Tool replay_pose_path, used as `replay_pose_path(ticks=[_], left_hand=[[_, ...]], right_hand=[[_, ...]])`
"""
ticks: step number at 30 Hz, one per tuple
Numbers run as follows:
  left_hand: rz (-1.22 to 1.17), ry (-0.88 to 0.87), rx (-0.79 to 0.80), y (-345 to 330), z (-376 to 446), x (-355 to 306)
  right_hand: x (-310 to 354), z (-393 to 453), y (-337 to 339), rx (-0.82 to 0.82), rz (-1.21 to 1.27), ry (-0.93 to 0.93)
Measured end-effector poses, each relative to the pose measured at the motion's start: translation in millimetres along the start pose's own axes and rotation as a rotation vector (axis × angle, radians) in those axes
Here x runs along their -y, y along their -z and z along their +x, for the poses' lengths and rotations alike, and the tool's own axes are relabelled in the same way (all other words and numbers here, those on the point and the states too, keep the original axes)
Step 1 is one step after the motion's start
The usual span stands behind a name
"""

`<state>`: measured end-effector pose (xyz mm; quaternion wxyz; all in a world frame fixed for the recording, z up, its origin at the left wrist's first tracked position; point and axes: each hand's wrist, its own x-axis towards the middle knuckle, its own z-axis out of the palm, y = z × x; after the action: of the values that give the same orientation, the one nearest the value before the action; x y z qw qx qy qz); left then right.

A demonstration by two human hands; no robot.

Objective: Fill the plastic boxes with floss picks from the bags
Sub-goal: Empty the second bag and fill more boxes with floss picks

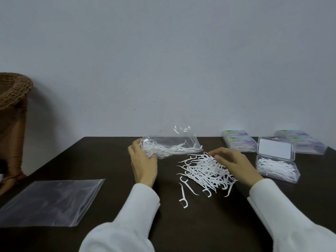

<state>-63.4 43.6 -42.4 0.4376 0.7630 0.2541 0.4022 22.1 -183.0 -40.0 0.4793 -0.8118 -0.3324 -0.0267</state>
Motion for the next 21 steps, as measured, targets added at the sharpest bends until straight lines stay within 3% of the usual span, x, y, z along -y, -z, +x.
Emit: replay_pose_path(ticks=[4, 8, 11, 14, 17, 21], left_hand=[[0.015, -0.054, 0.022, -4, -4, -2], [0.049, -0.218, 0.099, -8, -13, -4], [0.071, -0.384, 0.167, -12, -20, -4], [0.099, -0.515, 0.183, -14, -23, -5], [0.138, -0.623, 0.160, -15, -24, -6], [0.151, -0.690, 0.141, -15, -25, -6]], right_hand=[[18, -2, -4, -0.039, 0.379, -0.025], [24, -2, -8, 0.124, 0.541, -0.175], [22, -5, -13, 0.249, 0.518, -0.242], [18, -5, -15, 0.323, 0.311, -0.222], [18, -5, -14, 0.303, 0.105, -0.187], [10, -5, -17, 0.302, 0.037, -0.188]])
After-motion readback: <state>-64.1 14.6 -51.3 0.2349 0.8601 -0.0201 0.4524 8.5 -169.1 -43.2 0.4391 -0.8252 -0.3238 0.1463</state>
